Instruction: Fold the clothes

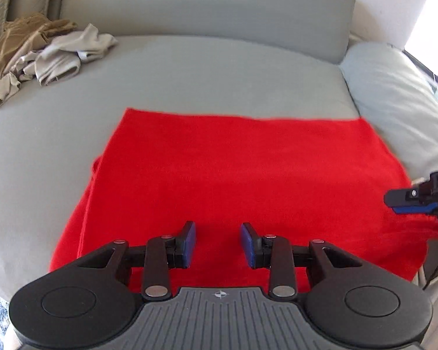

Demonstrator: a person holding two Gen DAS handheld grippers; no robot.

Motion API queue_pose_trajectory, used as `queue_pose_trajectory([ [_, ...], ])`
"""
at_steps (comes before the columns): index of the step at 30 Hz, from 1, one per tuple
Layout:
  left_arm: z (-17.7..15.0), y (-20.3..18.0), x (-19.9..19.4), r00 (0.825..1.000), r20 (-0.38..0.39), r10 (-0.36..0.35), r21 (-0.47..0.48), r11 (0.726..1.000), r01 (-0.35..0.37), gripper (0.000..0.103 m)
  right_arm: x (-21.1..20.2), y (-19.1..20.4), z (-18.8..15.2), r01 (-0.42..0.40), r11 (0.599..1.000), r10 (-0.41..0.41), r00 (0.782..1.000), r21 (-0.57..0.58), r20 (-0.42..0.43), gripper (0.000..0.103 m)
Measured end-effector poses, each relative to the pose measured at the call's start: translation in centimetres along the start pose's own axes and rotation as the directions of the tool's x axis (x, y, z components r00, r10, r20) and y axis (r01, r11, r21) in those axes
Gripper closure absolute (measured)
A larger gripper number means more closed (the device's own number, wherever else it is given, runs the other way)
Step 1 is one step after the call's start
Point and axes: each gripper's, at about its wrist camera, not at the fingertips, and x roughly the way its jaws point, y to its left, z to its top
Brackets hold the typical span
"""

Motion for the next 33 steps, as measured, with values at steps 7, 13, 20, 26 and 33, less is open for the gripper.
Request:
queue_pose_trajectory([
  [7, -5.3, 1.7, -8.1, 0.974, -0.077, -0.212, 0.087, 0.972, 0.219, 0.068, -2.6, -1.2, -5.8, -0.057, 0.991, 0.022, 0.961, -0.12, -0.276, 0.069],
  [13, -3.4, 2.3, -8.7, 0.985, 0.09, -0.15, -0.008, 0.989, 0.151, 0.063, -6.2, -1.9, -5.1, -0.09, 0.991, 0.082, 0.993, -0.098, -0.083, 0.065],
  [20, -1.6, -1.0, -1.8, 0.999, -0.019, -0.05, 0.022, 0.998, 0.051, 0.062, -0.8, -1.7, -1.8, 0.045, 0.999, -0.046, 0.998, -0.023, -0.039, 0.067],
  [26, -5.7, -1.8, -5.9, 0.986, -0.126, -0.113, 0.134, 0.982, 0.13, 0.061, -3.7, -3.9, -6.6, -0.024, 1.0, 0.027, 0.981, 0.018, -0.192, 0.051],
  [33, -5.7, -1.8, -7.2, 0.996, -0.01, -0.089, 0.077, 0.993, 0.089, 0.055, -7.3, -6.9, -12.1, -0.119, 0.989, 0.121, 0.992, 0.085, -0.021, 0.049],
])
